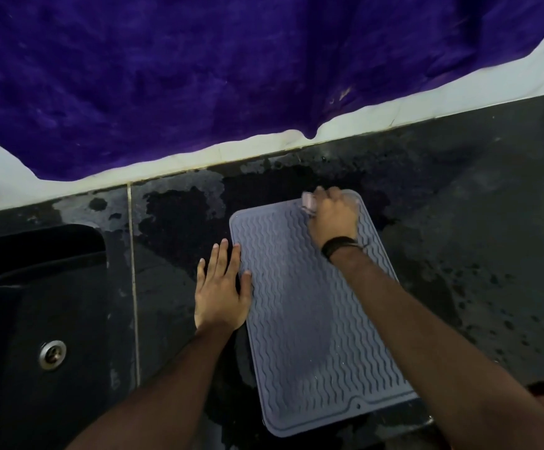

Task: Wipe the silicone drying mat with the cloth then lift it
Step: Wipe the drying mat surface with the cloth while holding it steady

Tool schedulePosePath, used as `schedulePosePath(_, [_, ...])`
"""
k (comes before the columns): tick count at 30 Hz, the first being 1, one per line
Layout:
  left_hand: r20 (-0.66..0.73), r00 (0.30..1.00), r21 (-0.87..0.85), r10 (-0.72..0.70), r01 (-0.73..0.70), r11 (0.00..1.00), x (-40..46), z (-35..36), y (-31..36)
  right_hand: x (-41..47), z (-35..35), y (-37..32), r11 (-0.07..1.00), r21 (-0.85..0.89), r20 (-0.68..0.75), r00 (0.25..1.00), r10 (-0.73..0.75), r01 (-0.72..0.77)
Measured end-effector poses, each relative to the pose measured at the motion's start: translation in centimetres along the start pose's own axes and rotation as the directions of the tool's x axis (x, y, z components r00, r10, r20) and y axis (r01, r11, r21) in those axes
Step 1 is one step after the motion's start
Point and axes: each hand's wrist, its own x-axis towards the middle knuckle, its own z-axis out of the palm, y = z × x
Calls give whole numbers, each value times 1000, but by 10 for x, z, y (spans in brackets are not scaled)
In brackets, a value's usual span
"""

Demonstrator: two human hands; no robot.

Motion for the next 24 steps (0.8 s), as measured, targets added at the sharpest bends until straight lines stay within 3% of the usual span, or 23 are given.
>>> schedulePosePath(2, [0, 1000, 2, 4, -4, 1000, 0, 0, 0, -11, 8, -38, 999, 37, 28, 999, -28, 27])
schedulePosePath(5, [-12, 1000, -6, -1, 1, 1000, -1, 0, -2, -20, 15, -68, 980, 21, 6, 980, -199, 199])
schedulePosePath(8, [-23, 1000, -1, -5, 5, 1000, -1, 1, -2, -14, 15, -39, 920, -69, -2, 922, -386, 385])
schedulePosePath(11, [-25, 1000, -5, -5, 5, 1000, -1, 1, -1, 0, 9, 14, 896, -106, -66, 896, -440, 432])
schedulePosePath(13, [-20, 1000, -6, -5, 4, 1000, -1, 1, 0, 9, 3, 48, 917, -128, -128, 910, -394, 379])
schedulePosePath(16, [-7, 1000, 7, -14, 14, 1000, 0, 1, 0, 21, -6, 86, 970, -143, -129, 968, -213, 195])
schedulePosePath(20, [-17, 1000, 5, -4, 4, 1000, 0, 2, -2, 30, -13, 91, 999, -19, -161, 987, 25, -28])
schedulePosePath(22, [-21, 1000, -3, -1, 1, 1000, 0, 2, -1, 29, -16, 70, 995, 85, -224, 972, 75, -58])
schedulePosePath(24, [-23, 1000, -9, -1, 1, 1000, -1, 2, 0, 24, -16, 37, 987, 162, -259, 965, 39, 4])
